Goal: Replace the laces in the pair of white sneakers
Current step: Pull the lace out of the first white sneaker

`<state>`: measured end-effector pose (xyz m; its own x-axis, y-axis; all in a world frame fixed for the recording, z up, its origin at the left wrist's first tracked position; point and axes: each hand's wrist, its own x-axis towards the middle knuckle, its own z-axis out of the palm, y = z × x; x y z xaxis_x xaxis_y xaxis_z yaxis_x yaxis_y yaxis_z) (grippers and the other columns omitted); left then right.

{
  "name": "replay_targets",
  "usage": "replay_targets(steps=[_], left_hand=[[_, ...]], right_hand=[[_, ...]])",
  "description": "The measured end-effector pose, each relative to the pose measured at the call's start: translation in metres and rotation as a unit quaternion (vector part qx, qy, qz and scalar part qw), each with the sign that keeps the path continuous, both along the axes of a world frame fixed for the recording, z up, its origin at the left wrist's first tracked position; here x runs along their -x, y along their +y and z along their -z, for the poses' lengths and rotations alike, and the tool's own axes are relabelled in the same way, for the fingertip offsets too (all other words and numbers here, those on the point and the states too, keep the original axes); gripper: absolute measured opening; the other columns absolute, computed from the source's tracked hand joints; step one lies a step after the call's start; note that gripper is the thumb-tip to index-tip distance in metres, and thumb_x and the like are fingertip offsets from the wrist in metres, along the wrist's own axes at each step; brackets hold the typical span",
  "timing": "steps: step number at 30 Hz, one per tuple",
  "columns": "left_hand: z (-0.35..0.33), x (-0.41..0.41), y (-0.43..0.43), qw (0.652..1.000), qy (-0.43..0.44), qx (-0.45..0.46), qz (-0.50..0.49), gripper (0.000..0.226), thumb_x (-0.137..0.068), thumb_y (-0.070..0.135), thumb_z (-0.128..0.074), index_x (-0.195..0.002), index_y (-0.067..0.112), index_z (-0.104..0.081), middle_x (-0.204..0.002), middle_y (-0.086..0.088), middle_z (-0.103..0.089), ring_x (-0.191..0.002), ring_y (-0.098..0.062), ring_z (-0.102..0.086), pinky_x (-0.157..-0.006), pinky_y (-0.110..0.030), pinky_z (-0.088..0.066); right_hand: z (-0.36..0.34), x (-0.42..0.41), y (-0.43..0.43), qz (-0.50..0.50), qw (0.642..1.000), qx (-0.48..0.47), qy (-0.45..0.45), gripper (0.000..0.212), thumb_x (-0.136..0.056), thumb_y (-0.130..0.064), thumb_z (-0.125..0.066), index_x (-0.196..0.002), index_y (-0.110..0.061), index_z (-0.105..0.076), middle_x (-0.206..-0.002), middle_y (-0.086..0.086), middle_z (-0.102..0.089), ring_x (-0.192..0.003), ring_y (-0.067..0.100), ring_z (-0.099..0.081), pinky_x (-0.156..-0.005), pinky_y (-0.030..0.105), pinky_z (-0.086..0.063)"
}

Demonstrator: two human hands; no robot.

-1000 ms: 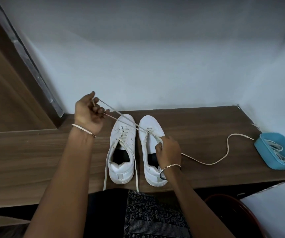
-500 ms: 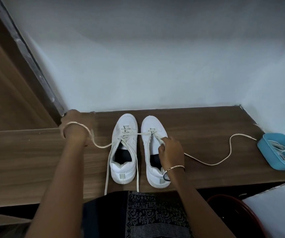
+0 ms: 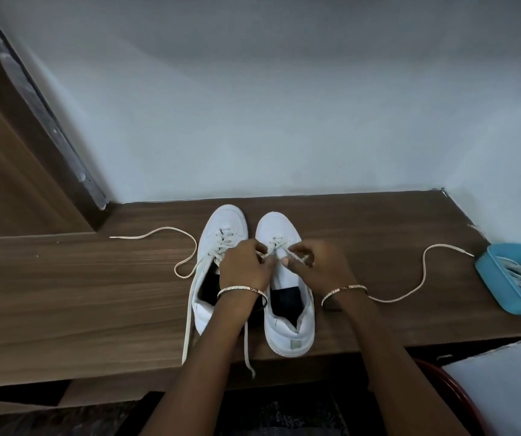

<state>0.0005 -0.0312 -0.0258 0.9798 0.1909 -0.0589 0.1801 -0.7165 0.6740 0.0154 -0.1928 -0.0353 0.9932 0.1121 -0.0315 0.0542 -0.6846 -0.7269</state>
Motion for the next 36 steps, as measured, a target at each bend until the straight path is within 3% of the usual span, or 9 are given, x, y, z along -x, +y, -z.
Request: replay_targets(steps=[4, 10, 13, 16, 19, 22, 25, 29, 36], left_hand=[[0.003, 0.0, -0.007, 0.999, -0.039, -0.022, -0.025, 0.023, -0.089, 0.033, -0.065, -0.107, 0.02, -0.071, -0.103, 0.001, -0.073, -0.099, -0.021, -0.067, -0.083, -0.031, -0.047], [0.006, 0.004, -0.01, 0.997, -0.067, -0.011, -0.038, 0.026, -0.083, 0.019, -0.061, -0.109, 0.019, -0.062, -0.095, -0.002, -0.072, -0.099, -0.028, -0.064, -0.077, -0.033, -0.037], [0.007, 0.004, -0.007, 0.997, -0.067, 0.001, -0.042, 0.023, -0.081, 0.018, -0.061, -0.104, 0.019, -0.06, -0.087, 0.0, -0.072, -0.095, -0.029, -0.064, -0.081, -0.037, -0.042], [0.007, 0.004, -0.005, 0.997, -0.072, -0.002, -0.035, 0.024, -0.081, 0.016, -0.061, -0.104, 0.019, -0.06, -0.087, -0.001, -0.071, -0.094, -0.03, -0.064, -0.08, -0.037, -0.043], [0.008, 0.004, -0.004, 0.997, -0.073, 0.002, -0.034, 0.023, -0.08, 0.016, -0.061, -0.103, 0.02, -0.059, -0.084, -0.001, -0.071, -0.091, -0.029, -0.064, -0.073, -0.034, -0.039], [0.006, 0.005, -0.006, 0.996, -0.084, -0.006, -0.041, 0.02, -0.084, 0.019, -0.062, -0.104, 0.02, -0.059, -0.084, -0.002, -0.07, -0.089, -0.029, -0.064, -0.068, -0.03, -0.032], [0.004, 0.008, -0.011, 0.994, -0.097, -0.027, -0.044, 0.021, -0.086, 0.019, -0.06, -0.107, 0.02, -0.058, -0.087, -0.003, -0.07, -0.091, -0.029, -0.062, -0.067, -0.03, -0.03], [0.003, 0.009, -0.02, 0.993, -0.094, -0.057, -0.046, 0.021, -0.089, 0.022, -0.06, -0.11, 0.023, -0.055, -0.088, -0.006, -0.069, -0.089, -0.03, -0.064, -0.067, -0.03, -0.033], [0.002, 0.008, -0.022, 0.993, -0.077, -0.072, -0.047, 0.02, -0.089, 0.025, -0.059, -0.108, 0.024, -0.052, -0.084, -0.005, -0.068, -0.085, -0.029, -0.065, -0.066, -0.029, -0.033]], right_hand=[[-0.003, -0.018, 0.014, 0.007, 0.995, 0.009, -0.103, 0.019, -0.086, -0.031, -0.073, -0.102, -0.021, -0.068, -0.09, -0.007, -0.066, -0.076, 0.008, -0.062, -0.071, 0.028, -0.051], [-0.015, -0.034, 0.038, -0.044, 0.949, 0.285, -0.126, 0.025, -0.086, -0.029, -0.067, -0.111, -0.026, -0.069, -0.115, 0.003, -0.057, -0.11, 0.027, -0.053, -0.083, 0.036, -0.044], [-0.019, -0.034, 0.05, -0.03, 0.893, 0.401, -0.202, 0.01, -0.078, -0.023, -0.074, -0.087, -0.019, -0.071, -0.104, 0.002, -0.061, -0.102, 0.026, -0.055, -0.071, 0.034, -0.032], [-0.012, -0.032, 0.053, -0.04, 0.881, 0.409, -0.233, 0.026, -0.04, -0.015, -0.087, -0.049, -0.018, -0.062, -0.067, 0.001, -0.06, -0.072, 0.028, -0.06, -0.059, 0.032, -0.037], [-0.007, -0.031, 0.048, -0.063, 0.875, 0.399, -0.266, 0.022, -0.047, -0.022, -0.086, -0.053, -0.019, -0.065, -0.073, -0.001, -0.061, -0.076, 0.025, -0.058, -0.064, 0.034, -0.041], [-0.006, -0.045, 0.029, -0.065, 0.955, 0.248, -0.152, 0.009, -0.077, -0.028, -0.071, -0.073, -0.021, -0.067, -0.091, -0.008, -0.056, -0.092, 0.016, -0.047, -0.076, 0.034, -0.032], [-0.009, -0.047, 0.009, 0.006, 0.997, -0.071, 0.005, 0.025, -0.086, -0.016, -0.065, -0.062, -0.023, -0.063, -0.07, -0.011, -0.059, -0.074, 0.008, -0.054, -0.069, 0.028, -0.037], [-0.009, -0.04, 0.0, 0.135, 0.907, -0.362, 0.168, 0.029, -0.09, -0.011, -0.057, -0.062, -0.015, -0.057, -0.05, -0.01, -0.058, -0.058, 0.012, -0.048, -0.053, 0.025, -0.035], [-0.035, -0.045, -0.054, 0.255, 0.772, -0.544, 0.21, 0.045, -0.082, -0.012, -0.058, -0.041, -0.02, -0.042, -0.056, -0.002, -0.044, -0.055, 0.016, -0.038, -0.057, 0.027, -0.031]])
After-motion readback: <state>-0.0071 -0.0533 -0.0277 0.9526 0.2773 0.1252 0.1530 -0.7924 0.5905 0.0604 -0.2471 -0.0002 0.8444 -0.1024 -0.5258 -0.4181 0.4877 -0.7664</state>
